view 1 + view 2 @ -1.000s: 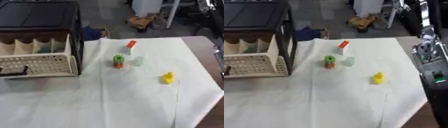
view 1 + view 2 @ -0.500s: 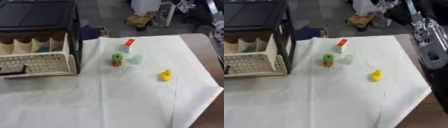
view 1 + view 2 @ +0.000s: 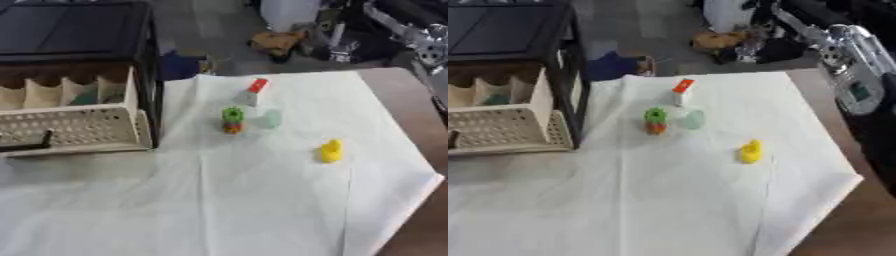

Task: Pick up objects from table and place into drawer.

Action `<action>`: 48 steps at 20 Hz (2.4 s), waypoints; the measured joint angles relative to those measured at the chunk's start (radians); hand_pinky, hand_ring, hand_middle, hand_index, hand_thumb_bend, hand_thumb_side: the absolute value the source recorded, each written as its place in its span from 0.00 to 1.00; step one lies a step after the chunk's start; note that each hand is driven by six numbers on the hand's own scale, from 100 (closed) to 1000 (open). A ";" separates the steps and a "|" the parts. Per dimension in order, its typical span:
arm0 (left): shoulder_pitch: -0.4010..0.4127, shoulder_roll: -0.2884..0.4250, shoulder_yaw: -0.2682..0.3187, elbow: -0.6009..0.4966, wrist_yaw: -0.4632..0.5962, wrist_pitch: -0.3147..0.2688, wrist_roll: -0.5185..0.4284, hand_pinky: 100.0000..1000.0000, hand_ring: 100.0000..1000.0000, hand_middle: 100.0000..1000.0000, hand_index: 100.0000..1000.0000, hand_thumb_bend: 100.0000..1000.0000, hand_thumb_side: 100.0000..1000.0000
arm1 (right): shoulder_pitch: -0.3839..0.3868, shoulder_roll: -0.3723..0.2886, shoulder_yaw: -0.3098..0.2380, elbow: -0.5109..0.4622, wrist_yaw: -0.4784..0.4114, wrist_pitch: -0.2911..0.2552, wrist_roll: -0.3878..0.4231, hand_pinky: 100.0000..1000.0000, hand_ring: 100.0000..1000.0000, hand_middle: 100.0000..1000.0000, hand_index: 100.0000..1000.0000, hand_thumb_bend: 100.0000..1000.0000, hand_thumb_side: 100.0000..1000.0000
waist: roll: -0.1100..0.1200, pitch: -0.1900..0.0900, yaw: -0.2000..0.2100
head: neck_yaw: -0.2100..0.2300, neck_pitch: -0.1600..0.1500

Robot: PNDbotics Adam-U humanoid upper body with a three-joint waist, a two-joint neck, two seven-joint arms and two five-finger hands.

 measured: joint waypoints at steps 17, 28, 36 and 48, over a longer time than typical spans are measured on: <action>0.011 -0.017 0.000 0.000 0.005 0.017 -0.008 0.28 0.27 0.32 0.68 0.00 1.00 | 0.054 -0.042 0.011 0.017 -0.085 -0.029 0.220 0.74 0.74 0.60 0.93 0.45 0.25 | -0.005 0.000 -0.007 | 0.004 -0.001; 0.015 -0.027 0.000 0.000 0.010 0.025 -0.012 0.28 0.27 0.31 0.66 0.00 1.00 | 0.091 -0.067 0.035 0.017 -0.086 -0.032 0.299 0.75 0.78 0.71 0.99 0.49 0.25 | -0.005 0.000 -0.009 | 0.001 -0.001; 0.016 -0.027 0.000 0.000 0.014 0.029 -0.015 0.28 0.27 0.31 0.65 0.00 1.00 | 0.108 -0.068 0.050 0.022 -0.076 -0.043 0.333 0.75 0.78 0.71 1.00 0.55 0.25 | -0.002 0.001 -0.008 | -0.003 -0.001; 0.021 -0.044 0.000 0.000 0.015 0.035 -0.021 0.27 0.26 0.30 0.62 0.00 1.00 | 0.121 -0.068 0.059 0.034 -0.067 -0.039 0.327 0.73 0.76 0.65 0.88 0.54 0.23 | 0.001 0.009 -0.006 | -0.014 -0.001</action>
